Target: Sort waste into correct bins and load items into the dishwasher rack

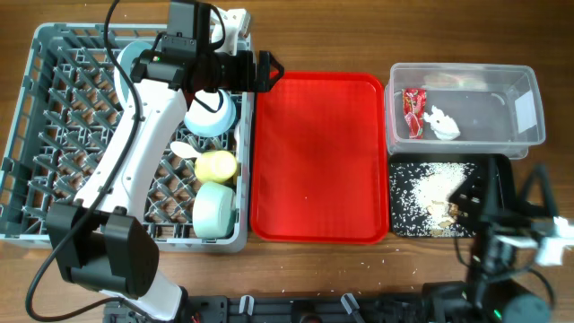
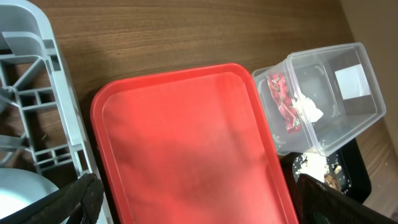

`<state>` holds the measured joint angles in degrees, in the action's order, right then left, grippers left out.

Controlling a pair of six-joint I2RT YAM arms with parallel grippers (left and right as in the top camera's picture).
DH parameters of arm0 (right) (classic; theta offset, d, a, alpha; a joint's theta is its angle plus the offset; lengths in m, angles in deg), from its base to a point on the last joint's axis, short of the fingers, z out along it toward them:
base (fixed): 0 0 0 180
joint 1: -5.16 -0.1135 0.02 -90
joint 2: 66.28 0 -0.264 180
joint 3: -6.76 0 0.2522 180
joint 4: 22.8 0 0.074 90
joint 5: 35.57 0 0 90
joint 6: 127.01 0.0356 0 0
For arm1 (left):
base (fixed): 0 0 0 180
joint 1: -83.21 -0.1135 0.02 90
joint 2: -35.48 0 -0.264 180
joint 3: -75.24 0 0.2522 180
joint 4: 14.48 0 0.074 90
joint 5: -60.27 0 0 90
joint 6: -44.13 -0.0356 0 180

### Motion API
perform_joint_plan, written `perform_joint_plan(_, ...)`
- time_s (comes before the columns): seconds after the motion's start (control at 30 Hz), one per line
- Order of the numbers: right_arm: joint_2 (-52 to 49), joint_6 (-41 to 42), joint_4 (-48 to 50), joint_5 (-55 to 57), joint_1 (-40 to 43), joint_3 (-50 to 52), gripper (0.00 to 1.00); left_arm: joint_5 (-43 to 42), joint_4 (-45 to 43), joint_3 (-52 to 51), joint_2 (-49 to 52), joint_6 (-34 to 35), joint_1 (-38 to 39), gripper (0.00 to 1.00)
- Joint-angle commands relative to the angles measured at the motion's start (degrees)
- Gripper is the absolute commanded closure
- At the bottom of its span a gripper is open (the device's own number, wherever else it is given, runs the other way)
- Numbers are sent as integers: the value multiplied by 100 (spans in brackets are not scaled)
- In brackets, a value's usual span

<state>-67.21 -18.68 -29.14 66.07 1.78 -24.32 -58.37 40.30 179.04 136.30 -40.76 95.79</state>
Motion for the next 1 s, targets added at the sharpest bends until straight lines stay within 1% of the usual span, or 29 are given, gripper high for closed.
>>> perform_joint_plan(0.0, 72, 568, 225, -664, 44, 1038, 0, -87, -7, 22, -116, 50, -33, 0)
perform_joint_plan(0.07, 74, 553, 105, -704, 33, 1364, 0, -87, -7, 22, -116, 50, -33, 0)
perform_joint_plan(0.2, 76, 138, -343, -710, 4, 1709, 0, -87, -7, 22, -116, 50, -33, 0)
perform_joint_plan(0.27, 79, -356, -658, -745, -52, 1707, 0, -87, -7, 22, -116, 50, -33, 0)
perform_joint_plan(0.3, 79, -544, -691, -1040, -107, 1707, 0, -87, -7, 22, -116, 50, -33, 0)
perform_joint_plan(0.33, 79, -525, -697, -1196, -129, 1707, 0, -87, -7, 22, -116, 50, -33, 0)
perform_joint_plan(0.97, 72, -468, -702, -1193, -127, 1703, 0, -87, -7, 22, -116, 50, -33, 0)
